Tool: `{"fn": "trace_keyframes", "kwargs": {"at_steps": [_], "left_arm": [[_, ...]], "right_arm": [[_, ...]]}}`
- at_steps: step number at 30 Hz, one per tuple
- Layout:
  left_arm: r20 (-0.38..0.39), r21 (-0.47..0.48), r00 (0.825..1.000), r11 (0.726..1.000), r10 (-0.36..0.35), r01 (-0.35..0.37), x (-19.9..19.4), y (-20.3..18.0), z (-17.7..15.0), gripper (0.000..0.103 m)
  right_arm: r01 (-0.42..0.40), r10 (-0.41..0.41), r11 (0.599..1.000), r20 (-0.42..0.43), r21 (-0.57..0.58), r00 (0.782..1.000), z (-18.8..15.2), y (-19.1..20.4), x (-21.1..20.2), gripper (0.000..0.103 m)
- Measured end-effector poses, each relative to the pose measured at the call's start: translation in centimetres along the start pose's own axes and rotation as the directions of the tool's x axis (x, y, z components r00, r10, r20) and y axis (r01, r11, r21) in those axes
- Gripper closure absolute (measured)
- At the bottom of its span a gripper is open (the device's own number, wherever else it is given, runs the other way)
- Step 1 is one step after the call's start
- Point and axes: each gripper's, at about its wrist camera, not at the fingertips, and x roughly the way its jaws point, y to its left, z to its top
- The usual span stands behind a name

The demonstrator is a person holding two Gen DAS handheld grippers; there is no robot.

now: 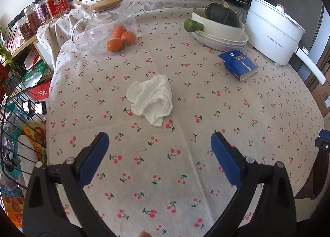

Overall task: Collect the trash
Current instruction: 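Grasp the white tissue on the table with the left gripper, then grasp the blue snack box with the right gripper while the left holds the tissue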

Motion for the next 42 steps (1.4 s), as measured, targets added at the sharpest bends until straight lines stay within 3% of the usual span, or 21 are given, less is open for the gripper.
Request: {"fn": "trace_keyframes", "kwargs": {"at_steps": [4,7,10,12,14,21,25,29,35,38,42], "left_arm": [[0.033,-0.021,0.999,1.000,-0.021,0.022,2.6,1.4,1.5,0.008],[0.019,-0.041,0.999,0.998,-0.046,0.047,4.7,1.8,2.6,0.023],[0.022,-0.074,0.995,0.993,-0.092,0.094,6.0,2.6,2.9,0.051],[0.011,-0.072,0.996,0.993,-0.094,0.094,6.5,3.0,3.0,0.081],[0.007,-0.040,0.995,0.994,-0.102,0.102,6.2,3.2,3.3,0.089],[0.013,-0.080,0.993,0.990,-0.116,0.117,5.2,5.2,3.3,0.090],[0.006,-0.106,0.991,0.986,-0.130,0.130,5.2,6.1,2.8,0.090],[-0.002,-0.114,0.991,0.984,-0.136,0.135,5.5,6.5,2.7,0.090],[-0.007,-0.106,0.992,0.986,-0.128,0.127,5.8,6.2,2.8,0.090],[-0.008,-0.094,0.992,0.988,-0.123,0.121,5.7,5.7,2.9,0.090],[-0.001,-0.060,0.995,0.993,-0.099,0.099,5.1,4.3,2.6,0.090]], "right_arm": [[-0.013,0.011,0.999,0.037,0.051,0.999,2.4,1.6,1.6,0.018],[-0.050,0.041,0.991,0.075,0.122,0.996,4.3,3.0,2.7,0.017],[-0.072,0.050,0.983,0.127,0.171,0.991,6.1,5.0,3.5,0.017],[-0.078,0.047,0.978,0.163,0.194,0.986,7.5,6.4,4.2,0.016],[-0.073,0.032,0.975,0.194,0.209,0.981,8.9,7.9,4.9,0.015],[-0.064,-0.002,0.955,0.219,0.290,0.976,12.5,12.1,9.2,0.011],[-0.016,-0.063,0.942,0.224,0.335,0.972,14.0,13.5,11.5,0.010],[0.033,-0.142,0.923,0.259,0.383,0.955,15.2,14.3,12.5,0.009],[0.218,-0.296,0.910,0.184,0.352,0.937,15.8,15.5,15.1,0.008],[0.241,-0.319,0.912,0.203,0.333,0.926,15.2,15.1,14.6,0.009],[0.201,-0.259,0.941,0.195,0.272,0.946,14.6,13.8,13.4,0.026]]}}
